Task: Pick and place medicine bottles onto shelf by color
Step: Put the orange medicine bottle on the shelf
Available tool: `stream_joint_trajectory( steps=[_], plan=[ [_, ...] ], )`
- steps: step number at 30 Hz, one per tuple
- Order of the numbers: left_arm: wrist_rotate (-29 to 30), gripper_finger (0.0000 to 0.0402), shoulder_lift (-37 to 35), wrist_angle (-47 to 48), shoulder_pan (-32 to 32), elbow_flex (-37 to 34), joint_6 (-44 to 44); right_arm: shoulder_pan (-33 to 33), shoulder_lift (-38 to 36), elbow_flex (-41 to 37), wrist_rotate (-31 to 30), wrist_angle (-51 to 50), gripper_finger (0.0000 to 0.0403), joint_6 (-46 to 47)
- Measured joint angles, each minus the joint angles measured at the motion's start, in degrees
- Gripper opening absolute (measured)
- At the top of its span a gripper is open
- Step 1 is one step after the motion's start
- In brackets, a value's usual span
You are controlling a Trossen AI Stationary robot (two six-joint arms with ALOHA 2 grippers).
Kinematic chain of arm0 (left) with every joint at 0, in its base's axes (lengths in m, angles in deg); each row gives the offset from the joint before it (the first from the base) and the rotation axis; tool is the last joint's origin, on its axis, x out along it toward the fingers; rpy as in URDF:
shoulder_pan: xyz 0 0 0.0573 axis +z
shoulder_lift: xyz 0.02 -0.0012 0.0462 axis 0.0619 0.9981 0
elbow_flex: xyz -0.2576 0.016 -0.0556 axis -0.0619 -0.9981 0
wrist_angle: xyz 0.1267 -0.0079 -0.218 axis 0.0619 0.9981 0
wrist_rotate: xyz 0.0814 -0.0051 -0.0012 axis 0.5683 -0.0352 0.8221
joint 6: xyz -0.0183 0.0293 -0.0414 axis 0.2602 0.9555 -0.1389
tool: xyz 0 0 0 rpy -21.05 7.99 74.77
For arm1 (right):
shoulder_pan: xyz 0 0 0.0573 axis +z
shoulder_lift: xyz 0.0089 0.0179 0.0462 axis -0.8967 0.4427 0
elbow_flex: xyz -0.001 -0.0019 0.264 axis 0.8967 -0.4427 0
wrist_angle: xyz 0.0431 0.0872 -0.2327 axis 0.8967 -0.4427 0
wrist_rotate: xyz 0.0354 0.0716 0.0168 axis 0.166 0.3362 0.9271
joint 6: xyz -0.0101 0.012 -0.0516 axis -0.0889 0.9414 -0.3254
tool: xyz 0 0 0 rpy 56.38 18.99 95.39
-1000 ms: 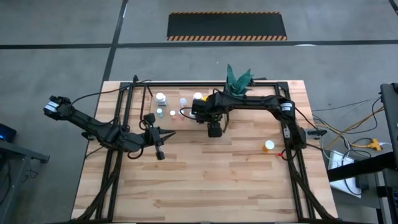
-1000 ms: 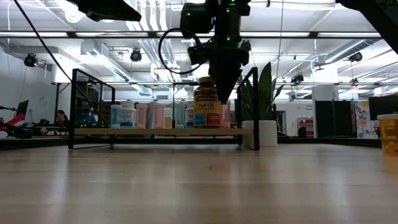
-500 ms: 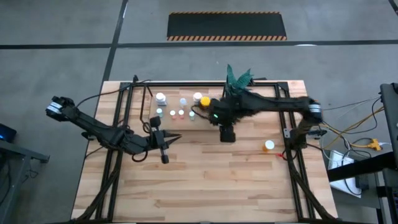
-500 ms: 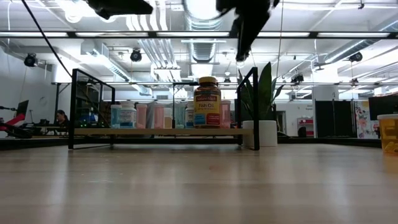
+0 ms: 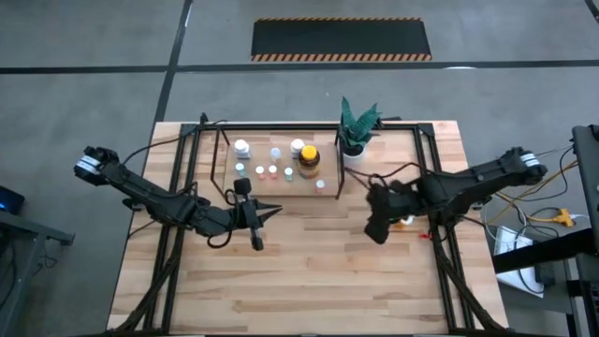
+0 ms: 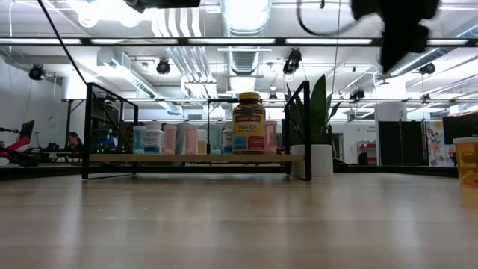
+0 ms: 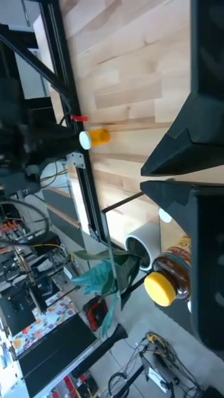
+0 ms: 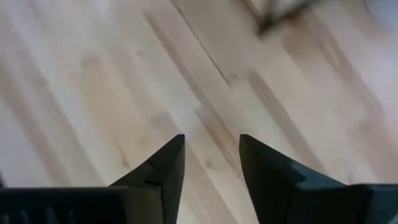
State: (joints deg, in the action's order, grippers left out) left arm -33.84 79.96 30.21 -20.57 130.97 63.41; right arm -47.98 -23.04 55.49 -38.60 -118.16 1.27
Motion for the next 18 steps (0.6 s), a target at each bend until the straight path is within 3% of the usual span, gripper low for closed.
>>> stream_joint_trajectory(
  steps=[9, 18],
  plan=[
    [0.0, 0.0006, 0.1, 0.1, 0.0, 0.2, -0.1, 1.1, -6.0, -15.2, 1.6, -9.9, 0.0231, 23.6],
    [0.0, 0.0006, 0.2, 0.1, 0.0, 0.1, 0.9, 1.1, -5.4, -19.2, 1.7, -12.5, 0.0281, 28.8]
  ],
)
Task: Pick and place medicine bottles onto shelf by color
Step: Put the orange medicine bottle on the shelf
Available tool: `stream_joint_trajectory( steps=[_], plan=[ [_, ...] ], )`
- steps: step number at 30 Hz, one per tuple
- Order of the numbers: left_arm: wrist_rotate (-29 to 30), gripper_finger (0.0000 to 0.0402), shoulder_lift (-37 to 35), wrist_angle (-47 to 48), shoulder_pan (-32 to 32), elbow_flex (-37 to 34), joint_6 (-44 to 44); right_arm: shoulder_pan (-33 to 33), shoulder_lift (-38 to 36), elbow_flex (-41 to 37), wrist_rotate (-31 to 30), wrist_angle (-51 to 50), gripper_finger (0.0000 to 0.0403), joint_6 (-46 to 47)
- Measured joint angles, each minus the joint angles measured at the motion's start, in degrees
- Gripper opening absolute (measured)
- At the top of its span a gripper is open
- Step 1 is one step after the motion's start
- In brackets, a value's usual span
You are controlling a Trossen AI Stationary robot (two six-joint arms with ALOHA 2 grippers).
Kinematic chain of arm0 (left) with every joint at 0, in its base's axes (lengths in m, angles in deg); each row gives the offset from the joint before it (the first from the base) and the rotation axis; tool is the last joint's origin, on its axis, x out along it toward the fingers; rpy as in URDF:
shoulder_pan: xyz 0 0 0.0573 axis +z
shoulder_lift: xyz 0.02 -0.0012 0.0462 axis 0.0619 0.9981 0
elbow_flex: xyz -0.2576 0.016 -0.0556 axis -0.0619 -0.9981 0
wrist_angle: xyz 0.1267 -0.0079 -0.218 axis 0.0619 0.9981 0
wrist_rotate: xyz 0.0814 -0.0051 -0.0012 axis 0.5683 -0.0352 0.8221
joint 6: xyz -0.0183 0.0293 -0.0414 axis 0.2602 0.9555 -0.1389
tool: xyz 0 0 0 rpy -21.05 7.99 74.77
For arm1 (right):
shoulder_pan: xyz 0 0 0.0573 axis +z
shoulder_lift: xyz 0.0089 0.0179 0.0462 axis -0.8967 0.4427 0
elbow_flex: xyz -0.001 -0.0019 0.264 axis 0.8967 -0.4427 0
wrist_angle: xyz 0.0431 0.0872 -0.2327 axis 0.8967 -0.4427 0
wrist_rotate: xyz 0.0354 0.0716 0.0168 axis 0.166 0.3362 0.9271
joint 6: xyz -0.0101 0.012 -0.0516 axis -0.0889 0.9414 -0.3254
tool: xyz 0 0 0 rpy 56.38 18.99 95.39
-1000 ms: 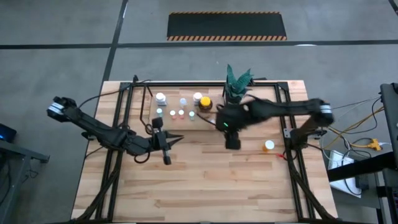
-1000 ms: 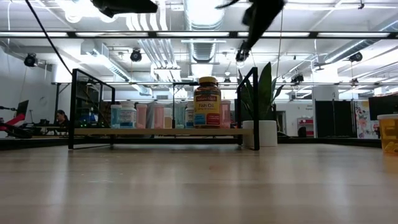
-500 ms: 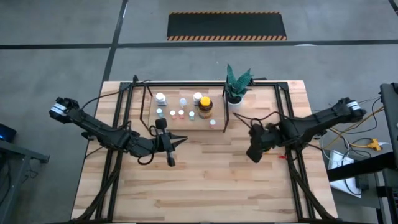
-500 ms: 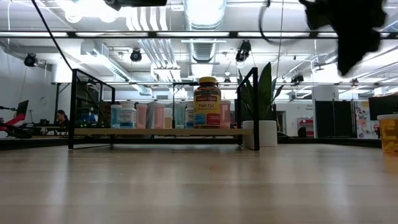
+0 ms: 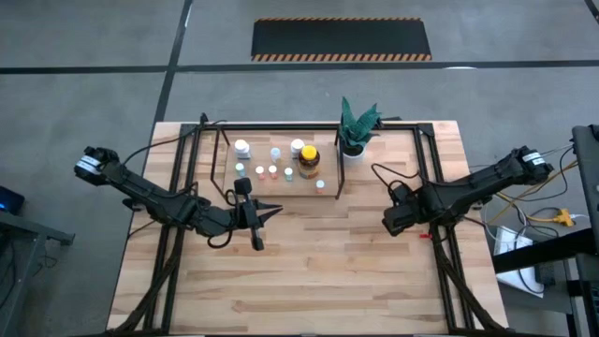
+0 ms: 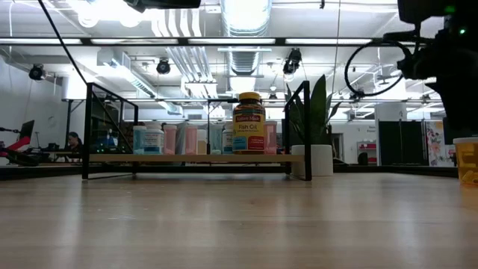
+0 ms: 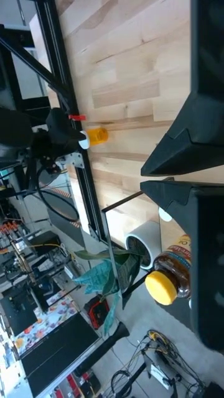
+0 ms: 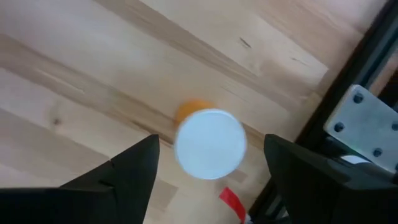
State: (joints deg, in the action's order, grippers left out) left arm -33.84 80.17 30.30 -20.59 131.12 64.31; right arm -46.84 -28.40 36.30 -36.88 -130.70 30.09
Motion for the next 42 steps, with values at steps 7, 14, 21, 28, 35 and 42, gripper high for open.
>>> stream_joint_trajectory(
  steps=[7, 14, 21, 28, 35, 42],
  plan=[
    [0.0, 0.0006, 0.0, 0.0, 0.0, -0.1, 0.0, 0.1, 1.6, -1.3, 0.0, 0.4, 0.0271, 1.4],
    [0.0, 0.0006, 0.0, 0.1, 0.0, -0.5, 0.0, 0.1, 4.7, -2.8, 0.9, 2.4, 0.0255, 0.2],
    [0.0, 0.0006, 0.0, 0.1, 0.0, -0.5, 0.0, 0.1, 6.5, -3.3, 2.6, 8.7, 0.0221, -2.6],
    [0.0, 0.0006, 0.0, 0.0, 0.0, -0.5, -0.1, 0.1, 6.6, -2.5, 2.6, 21.5, 0.0192, -8.2],
    [0.0, 0.0006, 0.0, -0.5, 0.0, -0.5, -3.0, 0.0, 13.6, 3.0, 2.6, 35.2, 0.0203, -17.4],
    [0.0, 0.0006, 0.0, -1.7, -0.3, -0.5, -3.0, -0.4, 28.0, 19.8, 1.1, 33.9, 0.0200, -33.9]
  ],
)
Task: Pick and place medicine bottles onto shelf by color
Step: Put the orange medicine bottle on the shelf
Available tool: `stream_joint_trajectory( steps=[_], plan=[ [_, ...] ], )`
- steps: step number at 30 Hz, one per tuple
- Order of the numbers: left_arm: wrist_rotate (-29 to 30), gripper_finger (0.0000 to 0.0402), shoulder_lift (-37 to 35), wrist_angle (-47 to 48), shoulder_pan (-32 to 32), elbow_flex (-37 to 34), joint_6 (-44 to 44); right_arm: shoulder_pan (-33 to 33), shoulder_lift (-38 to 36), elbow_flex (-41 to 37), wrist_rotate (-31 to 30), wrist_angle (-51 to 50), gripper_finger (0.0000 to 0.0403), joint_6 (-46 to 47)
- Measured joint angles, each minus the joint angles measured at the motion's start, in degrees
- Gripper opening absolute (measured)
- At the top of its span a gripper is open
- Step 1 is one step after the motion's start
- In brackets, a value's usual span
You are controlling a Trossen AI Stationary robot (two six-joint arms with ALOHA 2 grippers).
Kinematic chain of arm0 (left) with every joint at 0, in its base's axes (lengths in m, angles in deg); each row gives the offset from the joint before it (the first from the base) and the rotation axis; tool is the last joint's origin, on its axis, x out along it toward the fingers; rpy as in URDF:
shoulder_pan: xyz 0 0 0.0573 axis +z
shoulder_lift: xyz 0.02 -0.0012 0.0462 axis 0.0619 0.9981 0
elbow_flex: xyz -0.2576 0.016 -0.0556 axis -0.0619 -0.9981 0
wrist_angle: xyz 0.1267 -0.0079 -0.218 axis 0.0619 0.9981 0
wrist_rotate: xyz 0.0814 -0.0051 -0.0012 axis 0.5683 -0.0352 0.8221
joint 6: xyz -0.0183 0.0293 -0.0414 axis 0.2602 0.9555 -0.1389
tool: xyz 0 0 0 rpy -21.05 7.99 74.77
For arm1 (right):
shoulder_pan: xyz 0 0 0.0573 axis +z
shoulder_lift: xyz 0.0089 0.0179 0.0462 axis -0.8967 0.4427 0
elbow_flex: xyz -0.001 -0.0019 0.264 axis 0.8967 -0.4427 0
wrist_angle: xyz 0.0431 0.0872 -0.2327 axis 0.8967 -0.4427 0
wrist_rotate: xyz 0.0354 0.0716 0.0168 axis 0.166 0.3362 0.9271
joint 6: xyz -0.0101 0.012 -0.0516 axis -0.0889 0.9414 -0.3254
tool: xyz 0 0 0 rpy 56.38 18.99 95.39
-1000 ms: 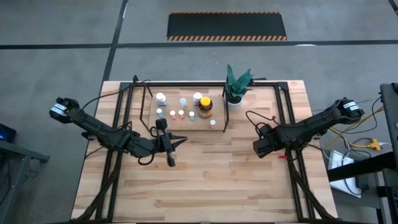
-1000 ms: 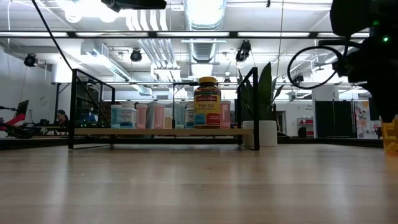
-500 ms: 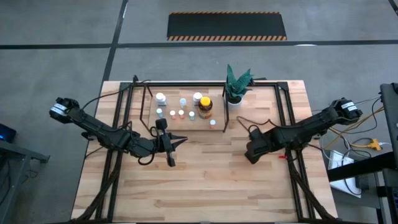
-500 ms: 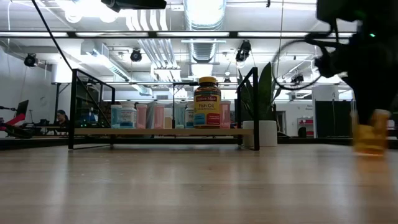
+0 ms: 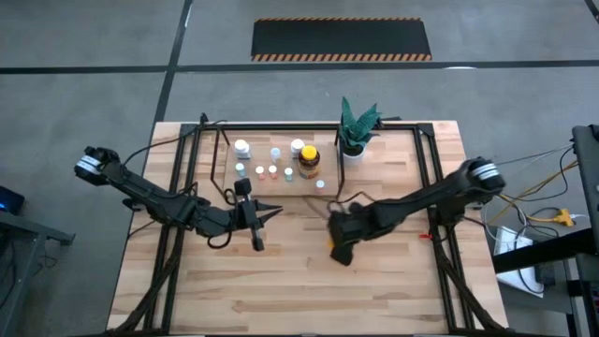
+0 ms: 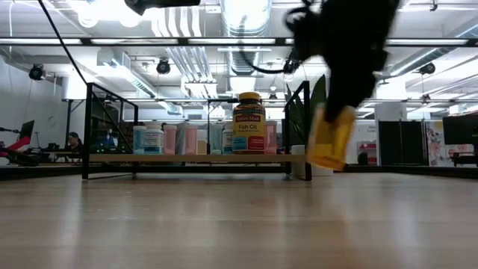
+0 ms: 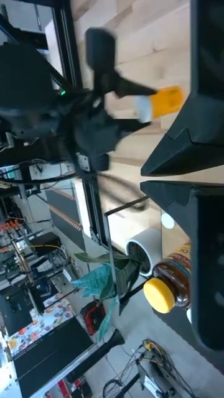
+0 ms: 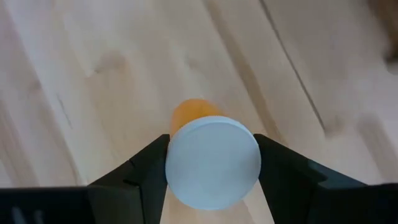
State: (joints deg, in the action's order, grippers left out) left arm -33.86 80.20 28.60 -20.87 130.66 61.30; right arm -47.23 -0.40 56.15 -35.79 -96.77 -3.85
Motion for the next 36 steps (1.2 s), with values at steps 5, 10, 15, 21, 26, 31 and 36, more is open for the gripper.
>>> stream_joint_trajectory(
  steps=[5, 10, 15, 21, 26, 31, 36],
  plan=[
    [0.0, 0.0006, -0.4, -0.1, -0.9, 0.1, 0.0, -1.7, 10.8, 14.5, 0.0, -6.2, 0.0200, -15.6],
    [0.0, 0.0006, -0.4, 0.1, -3.7, 0.1, 0.0, -3.3, 20.6, 26.4, -0.1, -13.2, 0.0200, -32.2],
    [0.0, 0.0006, -1.0, 0.1, -7.0, 0.1, 0.4, -4.4, 27.1, 34.5, -0.1, -17.1, 0.0201, -37.1],
    [0.2, 0.0006, -1.6, 0.1, -9.1, 0.1, 0.5, -5.4, 31.7, 40.5, -0.1, -19.8, 0.0202, -38.8],
    [0.2, 0.0006, -1.6, 0.1, -9.3, 0.1, 0.4, -6.2, 32.5, 42.8, 0.4, -20.4, 0.0235, -39.5],
    [0.3, 0.0006, -1.6, 0.1, -9.3, 0.1, 0.4, -6.2, 31.9, 44.2, 0.4, -21.5, 0.0281, -40.5],
    [0.3, 0.0006, -1.4, 0.1, -9.3, 0.0, 0.1, -5.6, 27.9, 41.8, 0.0, -21.6, 0.0295, -40.4]
  ],
)
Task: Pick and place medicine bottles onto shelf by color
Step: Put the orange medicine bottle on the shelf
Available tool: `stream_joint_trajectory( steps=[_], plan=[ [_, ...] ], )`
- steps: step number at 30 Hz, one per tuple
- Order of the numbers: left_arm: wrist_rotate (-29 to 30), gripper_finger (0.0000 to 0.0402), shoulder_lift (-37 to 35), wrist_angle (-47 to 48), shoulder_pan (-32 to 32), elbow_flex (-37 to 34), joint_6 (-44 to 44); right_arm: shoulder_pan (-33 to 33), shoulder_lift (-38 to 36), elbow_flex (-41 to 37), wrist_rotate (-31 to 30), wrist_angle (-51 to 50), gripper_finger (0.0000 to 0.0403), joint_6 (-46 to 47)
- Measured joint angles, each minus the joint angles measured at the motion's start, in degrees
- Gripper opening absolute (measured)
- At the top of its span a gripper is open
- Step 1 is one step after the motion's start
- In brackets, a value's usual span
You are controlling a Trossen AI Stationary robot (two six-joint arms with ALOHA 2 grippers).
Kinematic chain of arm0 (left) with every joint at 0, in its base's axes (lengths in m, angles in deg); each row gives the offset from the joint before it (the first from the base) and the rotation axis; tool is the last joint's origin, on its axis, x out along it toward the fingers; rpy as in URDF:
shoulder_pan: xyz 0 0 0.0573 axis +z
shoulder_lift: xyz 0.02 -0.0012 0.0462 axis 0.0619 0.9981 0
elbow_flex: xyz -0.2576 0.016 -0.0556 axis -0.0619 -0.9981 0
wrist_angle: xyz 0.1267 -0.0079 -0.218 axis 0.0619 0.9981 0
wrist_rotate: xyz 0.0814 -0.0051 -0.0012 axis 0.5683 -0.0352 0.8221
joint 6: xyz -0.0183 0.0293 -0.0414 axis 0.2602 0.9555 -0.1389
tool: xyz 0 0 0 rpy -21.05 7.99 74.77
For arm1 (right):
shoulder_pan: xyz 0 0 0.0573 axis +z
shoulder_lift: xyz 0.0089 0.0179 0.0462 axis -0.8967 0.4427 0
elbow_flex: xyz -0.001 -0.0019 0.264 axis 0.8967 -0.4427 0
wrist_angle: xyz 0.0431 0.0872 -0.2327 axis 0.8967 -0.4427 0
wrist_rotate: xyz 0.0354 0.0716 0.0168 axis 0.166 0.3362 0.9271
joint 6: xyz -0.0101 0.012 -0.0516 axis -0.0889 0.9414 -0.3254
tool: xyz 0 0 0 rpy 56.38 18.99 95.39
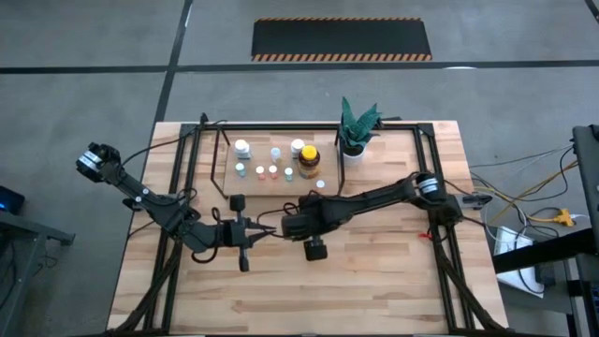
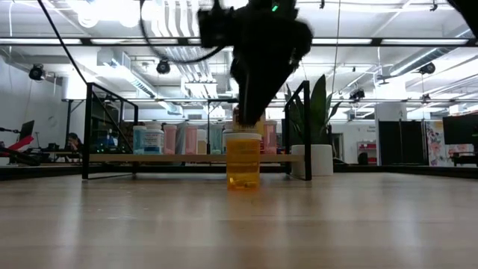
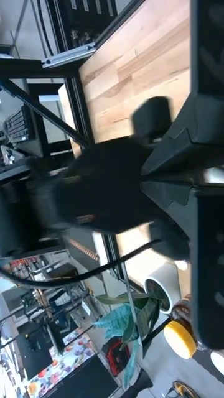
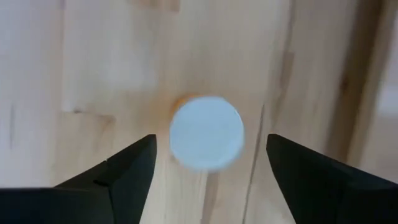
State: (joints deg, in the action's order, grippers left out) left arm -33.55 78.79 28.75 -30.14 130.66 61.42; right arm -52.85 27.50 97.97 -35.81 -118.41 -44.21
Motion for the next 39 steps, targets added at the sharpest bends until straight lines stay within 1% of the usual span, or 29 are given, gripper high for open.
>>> stream_joint_trajectory(
  steps=[3, 7, 12, 16, 20, 23, 25, 28, 32, 36, 38, 39],
  plan=[
    [0.0, 0.0006, 0.1, 0.0, 0.0, 0.0, 0.0, 1.0, -4.9, -4.7, -1.1, 2.8, 0.0290, 1.1],
    [0.0, 0.0006, 0.1, 0.0, 0.0, 0.0, -0.1, 3.0, -13.4, -15.3, -4.5, 11.9, 0.0279, 1.2],
    [0.0, 0.0006, 0.1, -0.2, 0.0, 0.0, -0.1, 6.1, -25.7, -33.5, -8.9, 31.4, 0.0266, -3.4],
    [0.0, 0.0006, 0.7, -2.4, 0.0, -0.2, -0.2, 7.4, -34.8, -48.8, -9.0, 48.2, 0.0253, -7.0],
    [0.0, 0.0006, 4.4, -7.4, 0.1, 0.0, 0.0, 7.5, -43.0, -62.2, -9.1, 66.0, 0.0241, -9.2],
    [0.0, 0.0016, 8.6, -10.8, 0.2, 1.4, 0.2, 7.5, -48.0, -70.2, -9.1, 75.1, 0.0234, -10.9],
    [0.0, 0.0034, 12.0, -10.4, 0.3, 3.1, 0.0, 7.5, -51.2, -73.8, -9.1, 78.3, 0.0230, -11.6],
    [-0.1, 0.0077, 17.0, -10.4, 0.7, 6.7, -0.9, 7.5, -55.8, -77.1, -9.1, 79.4, 0.0227, -12.3],
    [-0.2, 0.0155, 22.6, -9.8, 2.1, 11.8, -5.9, 7.5, -61.0, -79.7, -9.1, 79.3, 0.0226, -13.5],
    [-0.2, 0.0236, 27.9, -7.6, 5.4, 15.2, -10.9, 7.5, -64.4, -81.2, -9.0, 79.4, 0.0226, -15.3],
    [-0.5, 0.0266, 30.1, -5.1, 7.2, 16.3, -13.3, 7.5, -65.2, -81.7, -9.0, 79.4, 0.0226, -15.9],
    [-1.7, 0.0279, 31.1, -3.7, 8.2, 16.8, -14.8, 7.5, -65.6, -81.8, -9.0, 79.3, 0.0226, -15.9]
  ],
)
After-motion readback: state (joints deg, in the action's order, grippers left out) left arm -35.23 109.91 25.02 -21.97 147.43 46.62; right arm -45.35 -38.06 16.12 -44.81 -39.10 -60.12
